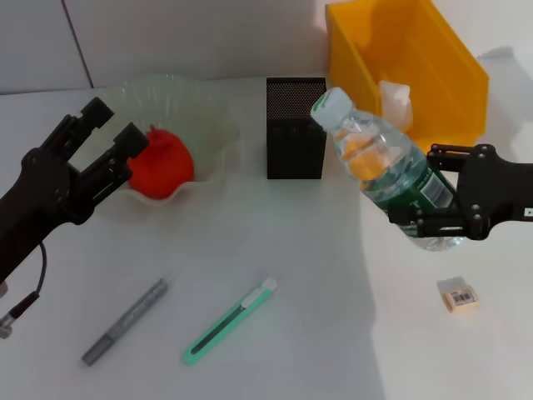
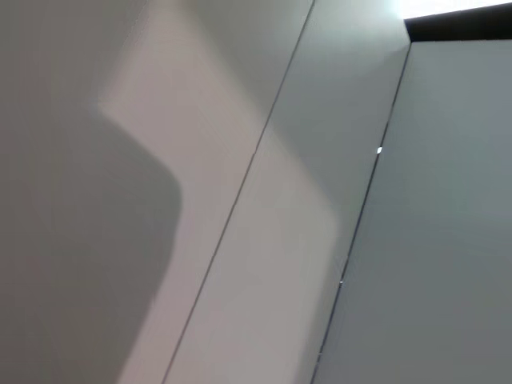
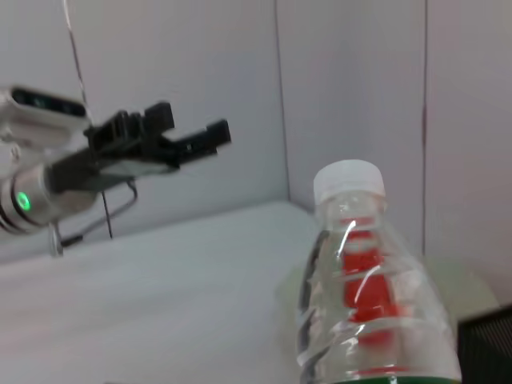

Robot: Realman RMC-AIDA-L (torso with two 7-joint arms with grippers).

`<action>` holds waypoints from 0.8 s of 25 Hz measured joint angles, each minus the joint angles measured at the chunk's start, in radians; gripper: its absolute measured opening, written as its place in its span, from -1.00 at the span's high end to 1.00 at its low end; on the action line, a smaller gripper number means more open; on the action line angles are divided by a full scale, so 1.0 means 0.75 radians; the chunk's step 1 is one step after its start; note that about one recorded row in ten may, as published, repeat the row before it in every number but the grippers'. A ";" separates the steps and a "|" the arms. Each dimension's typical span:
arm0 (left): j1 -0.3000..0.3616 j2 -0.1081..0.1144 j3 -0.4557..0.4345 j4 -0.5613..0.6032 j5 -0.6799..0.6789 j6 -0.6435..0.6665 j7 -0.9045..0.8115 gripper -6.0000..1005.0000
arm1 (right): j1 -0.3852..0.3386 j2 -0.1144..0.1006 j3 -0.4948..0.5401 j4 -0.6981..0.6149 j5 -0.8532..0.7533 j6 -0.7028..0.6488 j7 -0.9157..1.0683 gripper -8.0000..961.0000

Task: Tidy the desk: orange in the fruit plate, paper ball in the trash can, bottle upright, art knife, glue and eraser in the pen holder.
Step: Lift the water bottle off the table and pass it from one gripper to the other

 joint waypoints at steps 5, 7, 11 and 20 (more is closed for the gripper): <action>-0.009 0.000 0.006 -0.002 0.002 0.029 -0.022 -0.71 | 0.013 -0.002 0.047 0.157 0.109 -0.036 -0.165 -0.59; -0.024 0.000 0.032 -0.003 0.010 0.041 -0.029 -0.71 | 0.034 0.002 0.046 0.240 0.138 -0.038 -0.236 -0.59; -0.070 0.005 0.102 -0.003 0.015 0.031 -0.034 -0.71 | 0.070 0.013 0.022 0.297 0.133 -0.048 -0.269 -0.59; -0.115 0.009 0.166 0.010 0.019 -0.027 -0.040 -0.71 | 0.133 0.016 -0.058 0.375 0.133 -0.096 -0.321 -0.59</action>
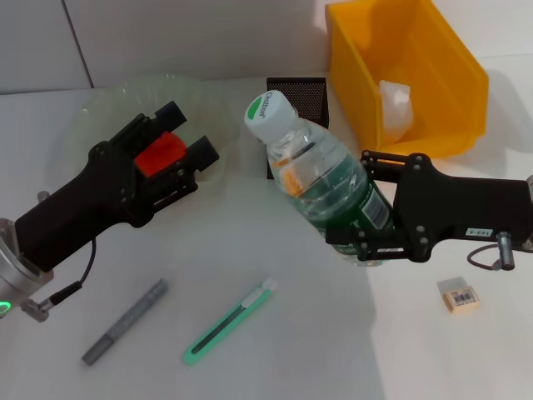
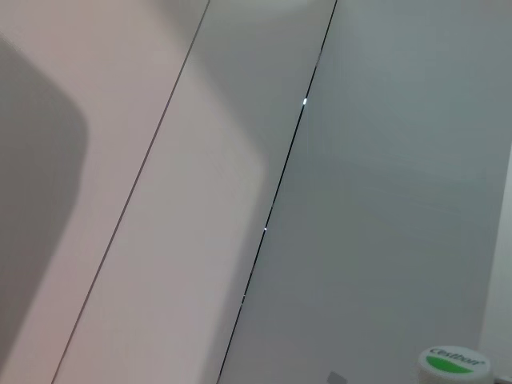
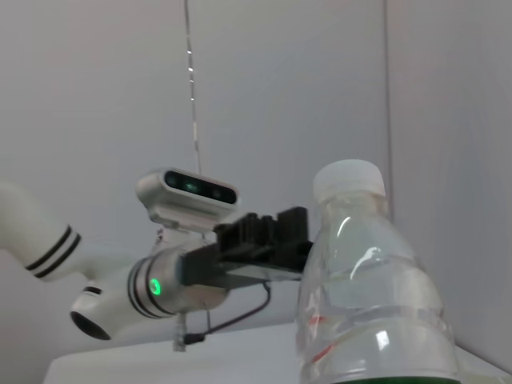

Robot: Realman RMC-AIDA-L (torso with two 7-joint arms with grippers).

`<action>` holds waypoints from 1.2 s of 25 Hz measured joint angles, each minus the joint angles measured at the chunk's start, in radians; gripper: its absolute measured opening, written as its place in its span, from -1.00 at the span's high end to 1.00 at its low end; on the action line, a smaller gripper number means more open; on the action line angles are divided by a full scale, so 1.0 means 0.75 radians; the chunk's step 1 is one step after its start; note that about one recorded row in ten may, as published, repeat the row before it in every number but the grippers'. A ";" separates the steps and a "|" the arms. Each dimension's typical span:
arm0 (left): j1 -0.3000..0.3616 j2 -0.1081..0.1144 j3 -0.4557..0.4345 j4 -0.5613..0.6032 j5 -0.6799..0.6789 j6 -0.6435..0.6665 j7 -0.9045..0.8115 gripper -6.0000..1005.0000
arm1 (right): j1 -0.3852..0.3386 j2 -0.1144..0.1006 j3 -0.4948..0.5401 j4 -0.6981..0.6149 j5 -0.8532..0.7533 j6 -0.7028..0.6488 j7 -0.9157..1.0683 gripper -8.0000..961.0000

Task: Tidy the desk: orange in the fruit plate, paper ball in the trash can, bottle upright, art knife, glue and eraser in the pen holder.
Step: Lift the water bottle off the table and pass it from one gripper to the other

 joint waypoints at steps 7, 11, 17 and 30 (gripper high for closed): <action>-0.010 -0.006 0.017 0.001 0.000 0.042 -0.020 -0.71 | 0.046 0.002 0.004 0.057 0.005 -0.020 -0.045 -0.59; -0.009 -0.006 0.018 0.001 0.000 0.051 -0.020 -0.71 | 0.047 0.002 0.013 0.060 0.015 -0.020 -0.056 -0.59; -0.006 -0.007 0.018 0.001 -0.001 0.085 -0.007 -0.71 | 0.067 0.003 0.006 0.090 0.027 -0.014 -0.080 -0.59; -0.033 -0.016 0.031 -0.008 -0.008 0.120 -0.003 -0.71 | 0.149 0.003 -0.010 0.220 0.026 0.041 -0.136 -0.59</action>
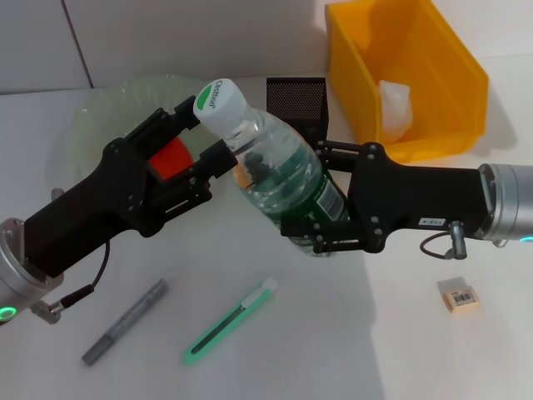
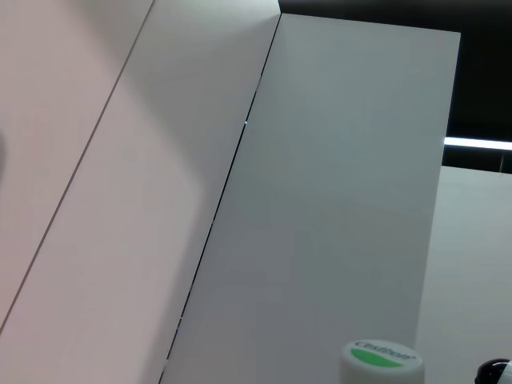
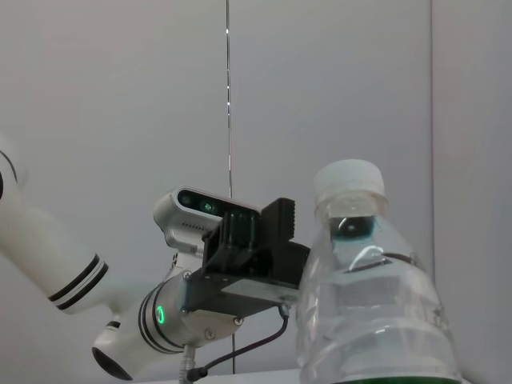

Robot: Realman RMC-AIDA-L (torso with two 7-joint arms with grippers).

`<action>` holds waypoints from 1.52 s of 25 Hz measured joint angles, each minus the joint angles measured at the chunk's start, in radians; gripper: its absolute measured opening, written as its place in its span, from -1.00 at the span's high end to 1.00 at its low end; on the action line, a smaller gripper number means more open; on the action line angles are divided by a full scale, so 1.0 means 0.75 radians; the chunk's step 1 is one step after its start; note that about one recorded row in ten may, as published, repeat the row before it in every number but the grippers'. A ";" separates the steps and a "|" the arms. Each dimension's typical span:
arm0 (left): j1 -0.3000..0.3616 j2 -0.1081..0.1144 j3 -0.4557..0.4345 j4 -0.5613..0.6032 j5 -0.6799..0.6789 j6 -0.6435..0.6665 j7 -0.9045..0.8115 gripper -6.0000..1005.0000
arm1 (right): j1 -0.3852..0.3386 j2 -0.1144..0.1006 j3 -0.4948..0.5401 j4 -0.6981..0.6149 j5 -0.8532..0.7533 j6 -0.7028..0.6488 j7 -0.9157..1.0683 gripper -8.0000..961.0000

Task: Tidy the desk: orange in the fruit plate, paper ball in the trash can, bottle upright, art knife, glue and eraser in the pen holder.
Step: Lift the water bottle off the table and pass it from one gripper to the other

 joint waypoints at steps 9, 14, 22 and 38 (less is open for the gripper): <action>-0.017 -0.001 0.001 -0.002 -0.004 0.001 0.000 -0.70 | 0.038 0.001 -0.010 0.057 -0.006 0.022 -0.016 -0.59; -0.030 -0.002 0.001 -0.003 -0.003 0.000 0.000 -0.68 | 0.051 0.002 -0.055 0.075 -0.004 0.069 -0.016 -0.59; -0.038 -0.002 0.000 -0.021 -0.008 -0.011 -0.026 -0.65 | 0.074 0.003 -0.057 0.091 -0.004 0.074 -0.016 -0.59; -0.064 -0.002 -0.012 -0.023 -0.008 -0.043 -0.016 -0.20 | 0.089 0.005 -0.071 0.091 -0.004 0.075 -0.019 -0.59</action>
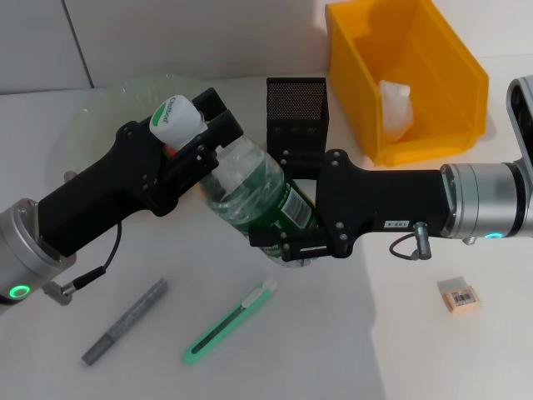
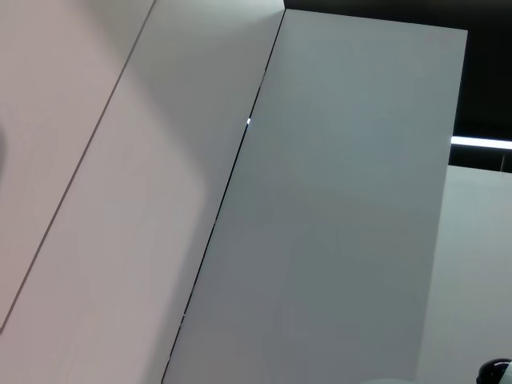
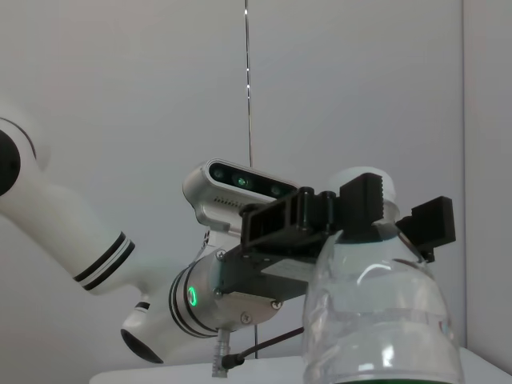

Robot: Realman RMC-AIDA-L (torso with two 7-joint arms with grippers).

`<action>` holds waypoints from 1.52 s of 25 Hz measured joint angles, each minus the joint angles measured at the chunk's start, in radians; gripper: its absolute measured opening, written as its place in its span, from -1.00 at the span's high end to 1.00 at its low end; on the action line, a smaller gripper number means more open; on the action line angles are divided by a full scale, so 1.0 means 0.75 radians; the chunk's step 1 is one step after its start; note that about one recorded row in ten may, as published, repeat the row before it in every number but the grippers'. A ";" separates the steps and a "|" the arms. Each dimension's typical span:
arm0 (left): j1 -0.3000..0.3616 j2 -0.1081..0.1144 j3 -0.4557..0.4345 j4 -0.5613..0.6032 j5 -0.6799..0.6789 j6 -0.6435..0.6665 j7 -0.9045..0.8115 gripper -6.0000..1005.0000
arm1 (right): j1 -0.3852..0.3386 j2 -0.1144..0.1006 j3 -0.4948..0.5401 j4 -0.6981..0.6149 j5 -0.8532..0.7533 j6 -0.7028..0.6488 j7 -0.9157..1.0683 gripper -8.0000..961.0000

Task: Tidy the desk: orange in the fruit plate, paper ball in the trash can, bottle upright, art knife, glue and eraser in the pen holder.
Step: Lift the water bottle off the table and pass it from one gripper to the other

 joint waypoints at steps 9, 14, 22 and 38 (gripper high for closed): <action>0.001 0.000 0.000 0.004 0.001 -0.004 0.016 0.15 | -0.007 0.000 -0.016 0.000 0.004 -0.018 -0.010 -0.59; 0.004 0.001 0.000 0.011 0.000 -0.004 0.020 0.15 | 0.004 0.000 -0.016 0.016 0.001 -0.012 0.001 -0.62; 0.003 0.000 0.004 0.014 0.000 0.001 0.030 0.15 | 0.020 -0.005 -0.039 0.023 -0.016 0.000 0.054 -0.74; 0.008 0.001 0.009 0.017 0.002 0.000 0.040 0.15 | -0.072 -0.009 -0.056 -0.205 -0.042 -0.051 0.264 -0.73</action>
